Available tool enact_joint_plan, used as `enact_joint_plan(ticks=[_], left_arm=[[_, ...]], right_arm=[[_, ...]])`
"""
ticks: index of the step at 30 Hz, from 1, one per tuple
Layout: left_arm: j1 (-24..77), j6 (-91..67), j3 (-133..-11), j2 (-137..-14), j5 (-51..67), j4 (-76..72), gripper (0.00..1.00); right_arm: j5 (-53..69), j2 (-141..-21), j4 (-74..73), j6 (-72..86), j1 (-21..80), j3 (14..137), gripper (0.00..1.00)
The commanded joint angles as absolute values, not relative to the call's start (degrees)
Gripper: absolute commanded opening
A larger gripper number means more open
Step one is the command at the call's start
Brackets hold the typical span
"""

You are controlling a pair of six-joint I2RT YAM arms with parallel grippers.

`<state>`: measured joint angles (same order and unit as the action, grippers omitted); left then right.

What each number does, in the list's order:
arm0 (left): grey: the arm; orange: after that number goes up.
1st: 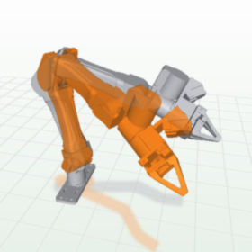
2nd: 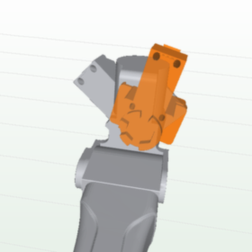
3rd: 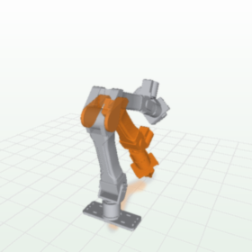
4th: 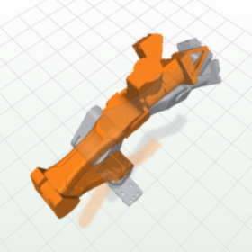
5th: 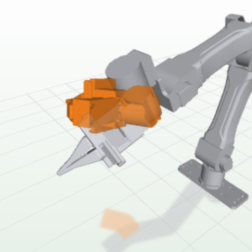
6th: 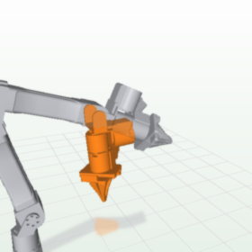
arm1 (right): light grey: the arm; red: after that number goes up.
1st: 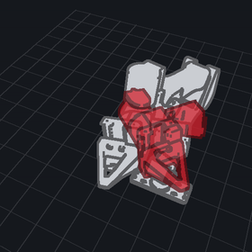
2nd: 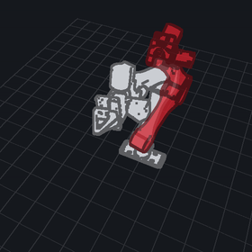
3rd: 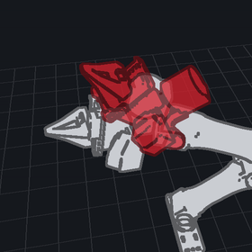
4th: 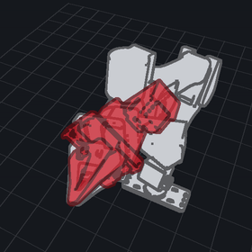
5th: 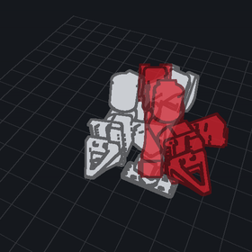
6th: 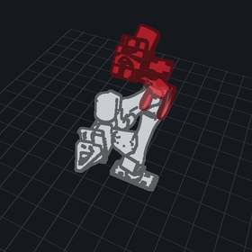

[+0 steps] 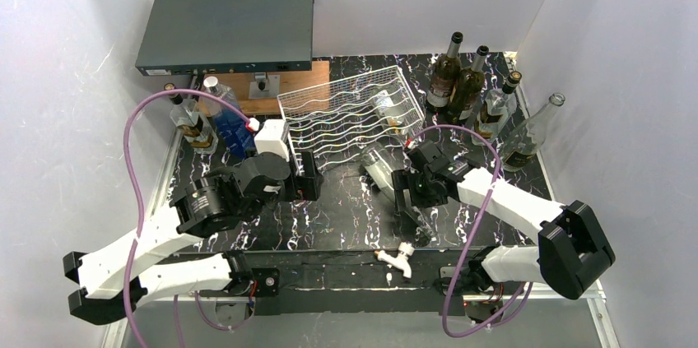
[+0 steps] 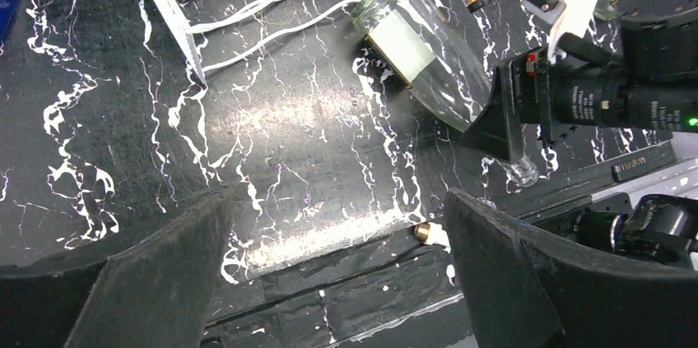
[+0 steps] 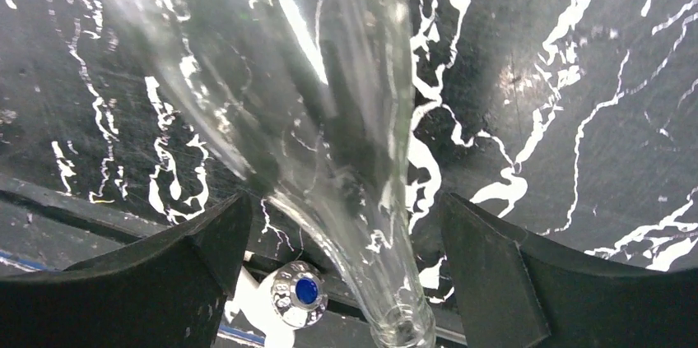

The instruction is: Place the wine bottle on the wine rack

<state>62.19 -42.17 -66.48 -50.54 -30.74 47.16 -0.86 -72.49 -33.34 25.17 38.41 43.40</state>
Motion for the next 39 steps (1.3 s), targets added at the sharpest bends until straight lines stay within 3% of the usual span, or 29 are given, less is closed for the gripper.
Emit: enact_joint_plan(ticks=[1, 8, 13, 17, 24, 31, 39], left_arm=[[61.9, -41.19, -67.51, -48.51, -31.51, 47.64, 0.98], [61.87, -40.36, -67.94, -48.52, -30.49, 47.6, 0.98], [61.87, -40.24, -67.74, -48.12, -30.3, 47.57, 0.98], [61.88, -40.23, -67.76, -47.41, -30.53, 47.63, 0.98], [61.88, -40.07, -67.94, -47.35, -30.21, 47.63, 0.98], [61.91, -39.99, -68.06, -47.64, -30.15, 47.61, 0.98], [61.88, -40.55, -67.97, -47.55, -29.73, 47.63, 0.98]], right_arm=[[-5.41, -70.63, -34.39, 29.13, 39.75, 41.9, 0.9], [-9.98, -69.88, -24.33, 27.28, 41.08, 37.15, 0.72], [-12.37, -69.12, -18.57, 25.6, 43.78, 35.95, 0.65], [-11.38, -71.5, -16.03, 24.29, 45.48, 34.99, 0.5], [-18.49, -75.14, -14.29, 23.74, 49.6, 34.63, 0.56], [-21.79, -74.44, -10.55, 20.2, 51.77, 34.69, 0.29], [-22.57, -76.57, -7.89, 21.67, 51.77, 37.81, 0.22]])
